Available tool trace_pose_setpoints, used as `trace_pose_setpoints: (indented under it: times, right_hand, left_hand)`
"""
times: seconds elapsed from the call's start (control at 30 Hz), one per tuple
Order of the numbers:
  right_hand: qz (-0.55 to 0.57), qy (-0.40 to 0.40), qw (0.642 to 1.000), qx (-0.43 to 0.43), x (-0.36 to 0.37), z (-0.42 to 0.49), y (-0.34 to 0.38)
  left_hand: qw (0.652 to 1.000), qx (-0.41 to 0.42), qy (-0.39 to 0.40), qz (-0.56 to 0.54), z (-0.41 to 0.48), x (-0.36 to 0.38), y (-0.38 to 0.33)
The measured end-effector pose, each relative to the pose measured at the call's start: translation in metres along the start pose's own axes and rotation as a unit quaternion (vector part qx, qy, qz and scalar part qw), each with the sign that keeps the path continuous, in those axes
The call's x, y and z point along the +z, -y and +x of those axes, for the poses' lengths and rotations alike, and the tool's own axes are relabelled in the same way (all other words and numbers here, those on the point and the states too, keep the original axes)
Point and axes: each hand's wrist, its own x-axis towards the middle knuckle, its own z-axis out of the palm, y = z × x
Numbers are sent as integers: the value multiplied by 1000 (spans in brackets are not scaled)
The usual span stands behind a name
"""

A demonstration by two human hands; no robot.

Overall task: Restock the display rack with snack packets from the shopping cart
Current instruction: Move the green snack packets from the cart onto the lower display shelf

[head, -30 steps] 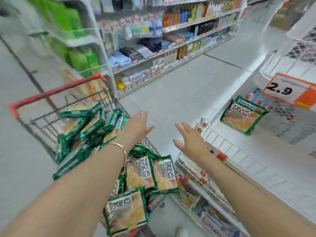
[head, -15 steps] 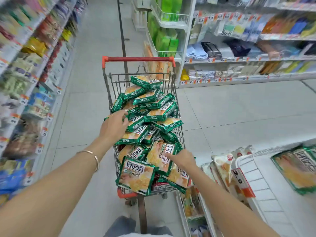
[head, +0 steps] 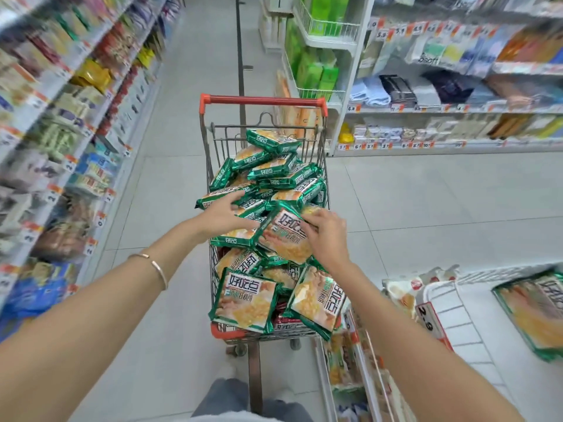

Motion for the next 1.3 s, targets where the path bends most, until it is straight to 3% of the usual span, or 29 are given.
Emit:
trace_pose_setpoints:
  times: [0.07, 0.13, 0.23, 0.33, 0.4, 0.47, 0.53, 0.7, 0.83, 0.9, 1.0, 1.1, 1.17, 1.3]
  right_hand:
    - [46, 56, 997, -26, -8, 13, 15]
    - [103, 98, 990, -20, -7, 14, 32]
    - [129, 130, 983, 27, 13, 2, 42]
    - [194, 182, 953, 143, 42, -18, 35]
    - [137, 268, 938, 170, 62, -32, 25]
    - [16, 372, 917, 145, 83, -48, 19]
    - [-102, 421, 895, 106, 103, -61, 14]
    - [-227, 325, 917, 40, 136, -68, 4]
    - [29, 338, 934, 109, 99, -53, 9]
    - [143, 302, 933, 130, 62, -35, 8]
    - [254, 285, 903, 197, 5, -5, 6]
    - [380, 262, 850, 255, -26, 13, 3]
    - [449, 202, 827, 271, -29, 15, 9]
    - [481, 44, 807, 340, -19, 6, 4]
  left_hand:
    - [996, -28, 82, -19, 1, 4, -7]
    - [991, -48, 115, -55, -3, 8, 2]
    - [982, -90, 75, -151, -18, 2, 35]
    - [959, -134, -3, -249, -41, -26, 80]
    - [937, -139, -64, -314, -58, -46, 104]
    - [920, -141, -111, -348, -73, -63, 118]
    - [915, -140, -132, -354, -86, -71, 127]
    - [915, -161, -140, -342, -102, -65, 134]
    - [916, -163, -144, -336, -100, -62, 136]
    - [921, -162, -143, -324, -94, -62, 132]
    - [931, -163, -132, -300, -79, -56, 114]
    - [940, -157, -82, -292, -56, -36, 85]
    - [943, -160, -29, -292, -39, -16, 62]
    - [941, -167, 85, -281, -13, 27, 19]
